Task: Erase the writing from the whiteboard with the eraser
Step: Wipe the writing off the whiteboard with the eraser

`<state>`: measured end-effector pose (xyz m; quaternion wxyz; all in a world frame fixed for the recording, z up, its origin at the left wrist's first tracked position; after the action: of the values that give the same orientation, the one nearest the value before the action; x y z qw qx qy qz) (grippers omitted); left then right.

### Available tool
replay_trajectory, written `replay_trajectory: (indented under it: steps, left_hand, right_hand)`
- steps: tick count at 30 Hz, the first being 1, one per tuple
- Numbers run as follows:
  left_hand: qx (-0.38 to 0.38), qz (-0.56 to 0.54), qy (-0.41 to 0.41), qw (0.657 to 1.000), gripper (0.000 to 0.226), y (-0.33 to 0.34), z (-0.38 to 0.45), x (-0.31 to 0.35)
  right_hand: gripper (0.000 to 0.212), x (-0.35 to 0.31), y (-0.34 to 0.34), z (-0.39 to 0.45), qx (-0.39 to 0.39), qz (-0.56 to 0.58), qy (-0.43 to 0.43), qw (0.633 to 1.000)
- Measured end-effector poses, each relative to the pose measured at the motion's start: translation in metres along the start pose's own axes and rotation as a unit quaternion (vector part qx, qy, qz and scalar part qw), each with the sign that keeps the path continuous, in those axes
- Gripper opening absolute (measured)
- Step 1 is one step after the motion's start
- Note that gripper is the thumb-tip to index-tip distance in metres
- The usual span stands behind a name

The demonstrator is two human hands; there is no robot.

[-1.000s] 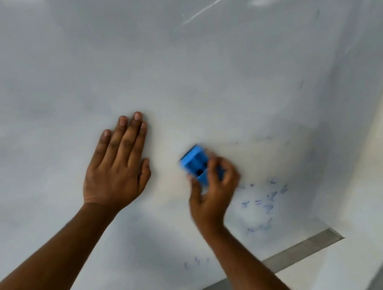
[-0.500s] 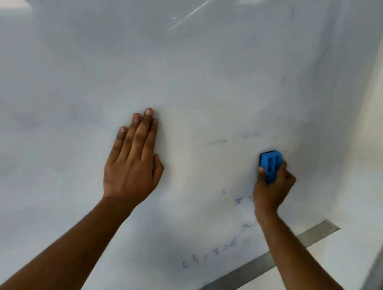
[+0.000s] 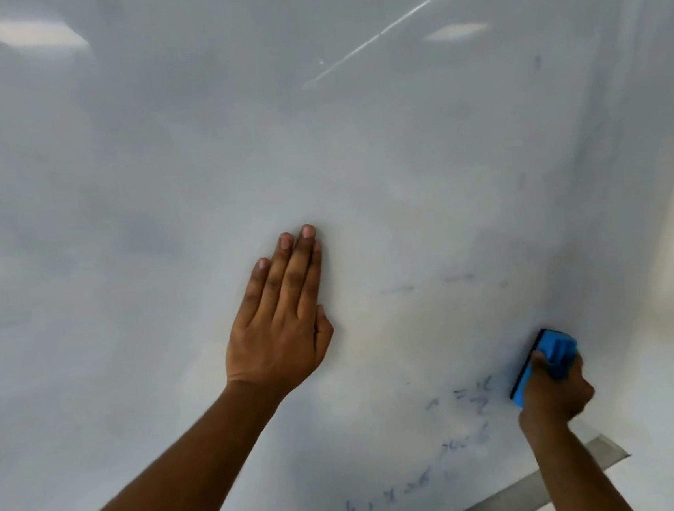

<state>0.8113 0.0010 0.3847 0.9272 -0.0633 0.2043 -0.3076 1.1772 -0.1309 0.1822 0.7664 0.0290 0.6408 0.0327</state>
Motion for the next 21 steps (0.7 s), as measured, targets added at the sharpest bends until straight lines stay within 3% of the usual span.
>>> replay_trajectory:
  steps: [1,4,7,9,12,15,18,19,21]
  left_hand:
    - [0.002,0.0,0.0,1.0,0.075,0.0,-0.001,0.001]
    - [0.004,0.006,0.004,1.0,0.076,0.001,-0.001,0.003]
    - [0.006,0.004,0.005,1.0,0.077,0.0,0.001,0.001]
    - [0.002,-0.005,0.01,1.0,0.077,0.0,0.001,0.002]
    - [-0.001,-0.012,0.012,1.0,0.076,-0.001,0.0,0.001]
    - [-0.004,-0.007,0.008,1.0,0.078,0.0,-0.001,0.001]
    - [-0.003,0.0,0.006,1.0,0.079,0.0,-0.001,0.002]
    - [0.0,-0.001,0.006,1.0,0.078,0.0,-0.001,0.003]
    - [0.001,-0.003,0.006,1.0,0.077,0.0,0.0,0.002]
  right_hand:
    - [0.051,0.001,0.002,-0.014,0.012,-0.011,-0.003,1.0]
    - [0.069,-0.008,0.024,-0.107,-0.016,-0.013,-0.13,0.991]
    - [0.081,-0.002,0.045,-0.209,-0.158,-0.008,-0.204,0.966]
    - [0.08,0.0,0.045,-0.217,-0.216,-0.031,-0.238,0.947]
    - [0.079,-0.014,0.033,-0.151,-0.125,-0.032,-0.244,0.961]
    - [0.089,-0.031,0.016,-0.077,-0.045,-0.048,-0.157,0.985]
    - [0.131,-0.04,0.009,-0.07,-0.047,-0.052,-0.148,0.987]
    - [0.137,-0.038,0.011,-0.082,-0.049,-0.037,-0.152,0.986]
    - [0.129,-0.029,0.024,-0.133,-0.07,0.008,-0.165,0.984]
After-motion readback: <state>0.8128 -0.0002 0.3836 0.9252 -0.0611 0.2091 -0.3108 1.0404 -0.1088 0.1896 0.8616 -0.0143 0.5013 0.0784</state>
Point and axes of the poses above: each hand's wrist, its own z-axis towards the middle knuckle, its own y-axis out of the palm, x = y × z, the point moved 5 cm from there along z, towards the middle knuckle, and after that the axes turned 4 degrees about -z, right-handed, at the moved point
